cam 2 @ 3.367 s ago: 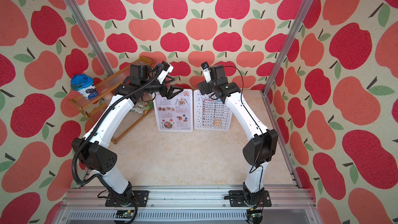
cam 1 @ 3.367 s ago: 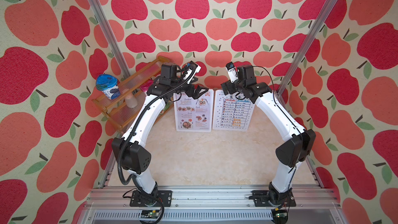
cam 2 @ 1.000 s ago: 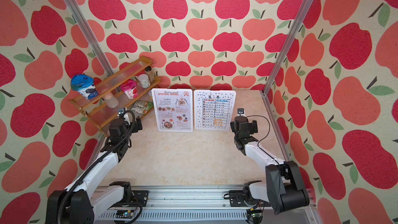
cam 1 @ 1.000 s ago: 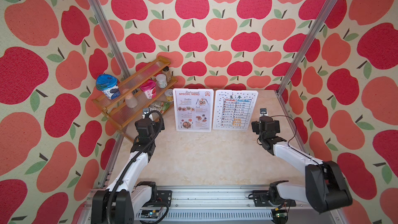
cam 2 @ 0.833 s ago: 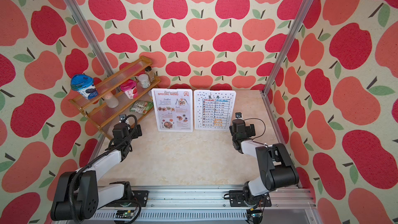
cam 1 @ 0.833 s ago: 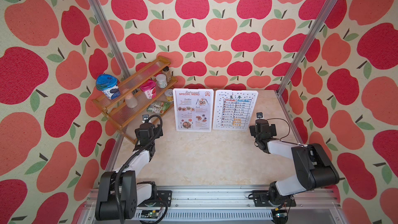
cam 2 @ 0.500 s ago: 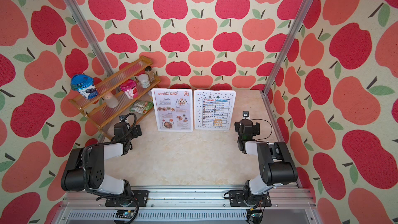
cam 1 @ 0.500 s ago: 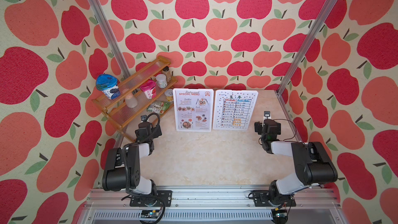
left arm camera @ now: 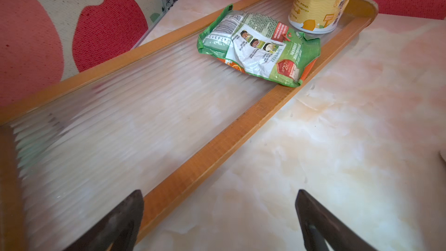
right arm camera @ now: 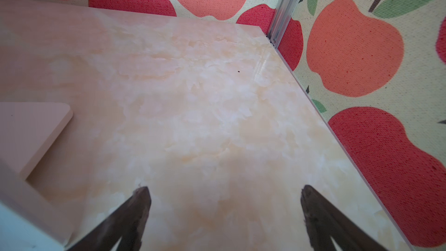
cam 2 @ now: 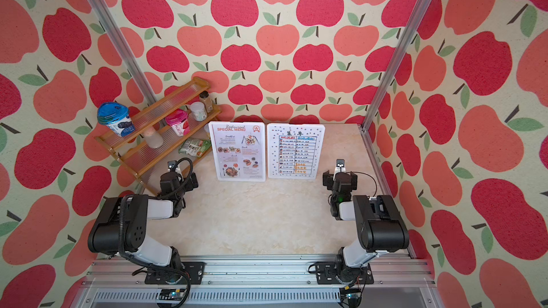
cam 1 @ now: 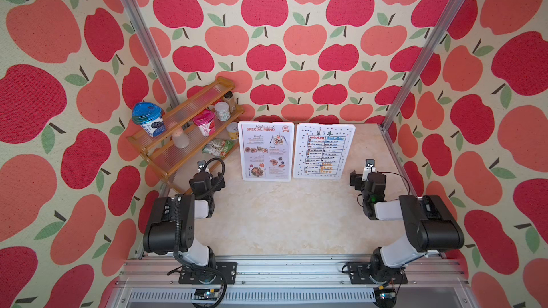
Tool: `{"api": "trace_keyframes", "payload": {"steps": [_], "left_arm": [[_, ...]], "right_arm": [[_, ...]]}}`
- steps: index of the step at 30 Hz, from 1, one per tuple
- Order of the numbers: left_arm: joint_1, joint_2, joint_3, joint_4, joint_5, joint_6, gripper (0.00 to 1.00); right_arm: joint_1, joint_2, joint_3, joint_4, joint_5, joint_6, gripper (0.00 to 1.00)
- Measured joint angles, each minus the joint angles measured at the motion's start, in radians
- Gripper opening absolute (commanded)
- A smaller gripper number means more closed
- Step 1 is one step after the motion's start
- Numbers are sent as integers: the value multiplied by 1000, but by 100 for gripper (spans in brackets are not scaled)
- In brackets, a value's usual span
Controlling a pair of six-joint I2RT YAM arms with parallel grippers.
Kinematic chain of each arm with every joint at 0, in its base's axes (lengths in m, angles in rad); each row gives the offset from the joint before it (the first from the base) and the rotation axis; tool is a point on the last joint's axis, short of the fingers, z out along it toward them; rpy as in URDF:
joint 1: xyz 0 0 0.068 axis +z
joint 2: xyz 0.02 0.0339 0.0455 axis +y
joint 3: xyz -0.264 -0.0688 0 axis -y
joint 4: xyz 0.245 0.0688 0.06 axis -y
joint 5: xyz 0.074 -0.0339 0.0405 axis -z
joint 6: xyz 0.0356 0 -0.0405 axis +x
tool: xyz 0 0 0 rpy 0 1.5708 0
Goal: Insert the menus into the narrow rack
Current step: Reset both arms
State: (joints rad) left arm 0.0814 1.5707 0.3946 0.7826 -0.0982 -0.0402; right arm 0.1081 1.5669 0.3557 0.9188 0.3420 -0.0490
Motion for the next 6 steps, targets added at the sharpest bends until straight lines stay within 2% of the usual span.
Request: {"api": "trace_keyframes", "payload": {"steps": [6], "left_arm": [[-2,0,1,23,-10,0,99]], "right_arm": [[0,0,3,-3,-39,0,99]]}}
